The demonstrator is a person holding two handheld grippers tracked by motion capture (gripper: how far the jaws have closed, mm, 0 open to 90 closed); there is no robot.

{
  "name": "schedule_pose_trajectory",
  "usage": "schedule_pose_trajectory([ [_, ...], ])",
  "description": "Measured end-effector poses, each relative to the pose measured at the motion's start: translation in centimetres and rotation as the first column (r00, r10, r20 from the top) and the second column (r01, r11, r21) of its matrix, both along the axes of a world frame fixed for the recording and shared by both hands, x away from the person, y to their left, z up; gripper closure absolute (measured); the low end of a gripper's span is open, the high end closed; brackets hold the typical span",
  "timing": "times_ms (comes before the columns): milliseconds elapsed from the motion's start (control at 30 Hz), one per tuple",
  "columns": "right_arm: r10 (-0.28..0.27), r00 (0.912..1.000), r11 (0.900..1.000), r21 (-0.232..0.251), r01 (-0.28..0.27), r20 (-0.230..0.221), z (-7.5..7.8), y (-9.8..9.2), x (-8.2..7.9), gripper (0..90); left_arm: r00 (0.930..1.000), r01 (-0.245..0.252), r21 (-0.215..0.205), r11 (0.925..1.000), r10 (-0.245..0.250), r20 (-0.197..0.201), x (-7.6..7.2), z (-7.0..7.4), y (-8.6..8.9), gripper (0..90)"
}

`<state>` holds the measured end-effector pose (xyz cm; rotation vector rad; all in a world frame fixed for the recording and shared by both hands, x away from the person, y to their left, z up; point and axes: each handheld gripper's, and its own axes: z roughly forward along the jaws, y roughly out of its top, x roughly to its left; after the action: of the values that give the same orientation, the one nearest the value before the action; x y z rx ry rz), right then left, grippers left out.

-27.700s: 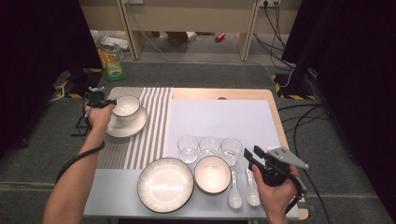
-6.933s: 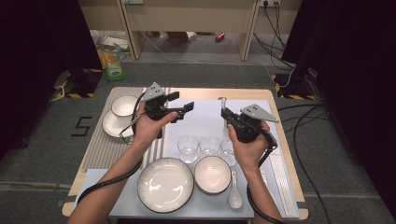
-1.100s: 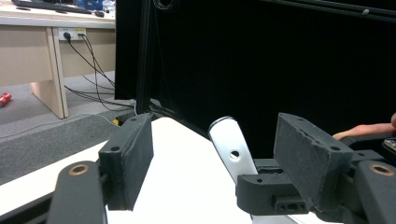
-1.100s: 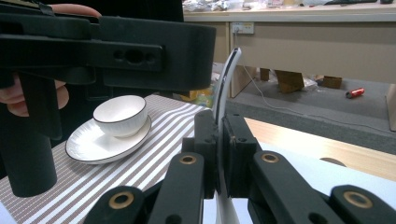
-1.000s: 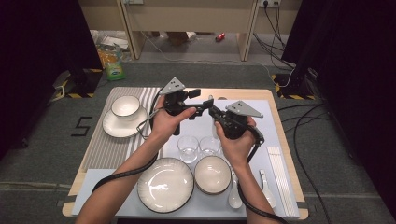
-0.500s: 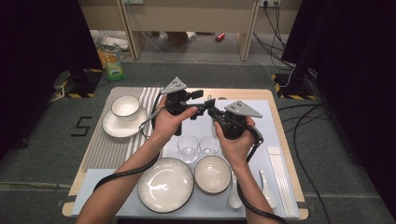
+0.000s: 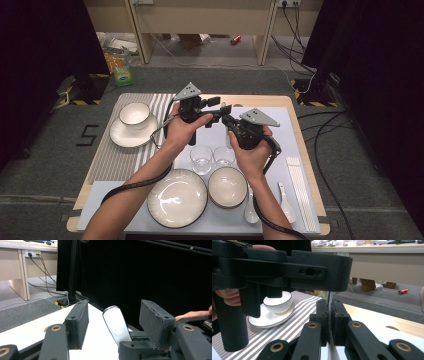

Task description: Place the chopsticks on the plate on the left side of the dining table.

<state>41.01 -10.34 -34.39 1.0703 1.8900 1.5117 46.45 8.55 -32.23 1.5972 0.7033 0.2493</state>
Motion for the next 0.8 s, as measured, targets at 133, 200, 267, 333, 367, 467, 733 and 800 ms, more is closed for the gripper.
schedule_pose_trajectory([
  [133,0.001,1.0000,1.000,-0.002,-0.001,0.001,0.02,0.02,0.00,85.9,1.0000,0.004,-0.001,1.0000,-0.004,-0.001,-0.06,0.05,-0.11,42.5],
  [200,0.002,1.0000,1.000,-0.001,-0.002,0.003,0.02,0.03,-0.02,85.9,1.0000,0.006,-0.004,1.0000,-0.006,-0.001,-0.08,0.06,-0.17,43.2],
  [267,0.001,1.0000,1.000,-0.001,-0.001,0.004,0.04,0.02,-0.02,85.9,1.0000,0.007,-0.004,1.0000,-0.007,-0.001,-0.08,0.05,-0.19,43.5],
  [333,0.000,1.0000,1.000,0.008,0.000,-0.005,0.05,0.05,-0.08,85.9,1.0000,0.007,-0.003,1.0000,-0.007,-0.003,-0.06,0.04,-0.23,44.0],
  [367,0.001,1.0000,1.000,0.009,-0.001,-0.002,0.04,0.07,-0.06,85.9,0.9999,0.009,-0.004,1.0000,-0.009,-0.005,-0.04,0.04,-0.24,44.3],
  [467,0.001,1.0000,1.000,0.010,-0.001,-0.002,0.06,0.07,-0.09,85.9,0.9999,0.011,-0.009,0.9999,-0.011,-0.008,-0.02,0.09,-0.29,44.9],
  [733,0.002,1.0000,1.000,0.006,-0.002,0.010,0.14,0.01,-0.12,85.9,0.9999,0.009,-0.002,1.0000,-0.009,-0.007,-0.03,0.05,-0.45,47.3],
  [800,0.003,1.0000,1.000,0.006,-0.003,0.009,0.12,0.01,-0.12,85.9,1.0000,0.006,0.000,1.0000,-0.006,-0.006,0.01,0.02,-0.47,48.1],
])
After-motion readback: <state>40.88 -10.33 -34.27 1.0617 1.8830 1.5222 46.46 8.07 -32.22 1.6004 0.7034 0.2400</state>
